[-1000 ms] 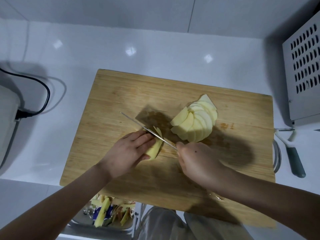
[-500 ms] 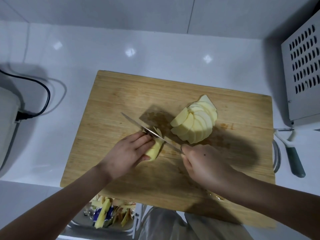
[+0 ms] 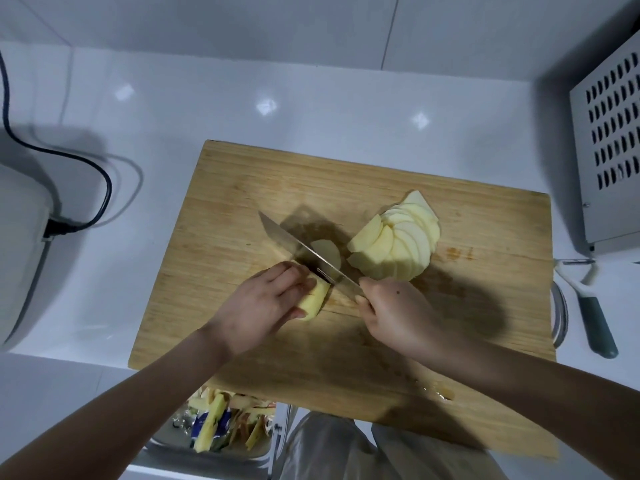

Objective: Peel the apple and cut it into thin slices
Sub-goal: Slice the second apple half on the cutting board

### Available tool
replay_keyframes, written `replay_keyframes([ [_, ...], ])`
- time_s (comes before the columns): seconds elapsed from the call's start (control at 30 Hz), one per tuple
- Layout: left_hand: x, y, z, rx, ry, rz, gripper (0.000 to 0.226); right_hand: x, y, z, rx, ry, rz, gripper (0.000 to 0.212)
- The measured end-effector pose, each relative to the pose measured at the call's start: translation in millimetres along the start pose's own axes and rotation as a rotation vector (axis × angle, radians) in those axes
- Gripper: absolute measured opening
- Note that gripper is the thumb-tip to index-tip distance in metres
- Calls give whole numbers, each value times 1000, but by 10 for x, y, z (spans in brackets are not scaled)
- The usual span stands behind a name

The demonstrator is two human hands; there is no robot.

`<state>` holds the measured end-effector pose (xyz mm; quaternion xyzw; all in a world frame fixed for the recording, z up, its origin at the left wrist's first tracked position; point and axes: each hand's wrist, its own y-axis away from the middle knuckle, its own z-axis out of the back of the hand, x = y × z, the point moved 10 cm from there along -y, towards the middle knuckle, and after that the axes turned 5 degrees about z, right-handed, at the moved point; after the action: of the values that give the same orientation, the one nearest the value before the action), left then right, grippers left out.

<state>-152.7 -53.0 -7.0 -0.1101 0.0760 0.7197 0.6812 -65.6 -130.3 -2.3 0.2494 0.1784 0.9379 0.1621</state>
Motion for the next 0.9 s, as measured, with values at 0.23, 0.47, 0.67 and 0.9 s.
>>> replay_keyframes([
  [0.23,5,-16,-9,6,-23,3,45,123,302,192,-31,74,35,15],
  [0.47,9,-4,-9,8,-8,7,49,163,106,64,50,63,50,10],
  [0.67,-59,16,31,-30,-47,-4,43,42,-25,-60,36,23,15,13],
  [0.9,-45,3,45,-47,-51,-4,43,55,248,212,-44,50,22,13],
])
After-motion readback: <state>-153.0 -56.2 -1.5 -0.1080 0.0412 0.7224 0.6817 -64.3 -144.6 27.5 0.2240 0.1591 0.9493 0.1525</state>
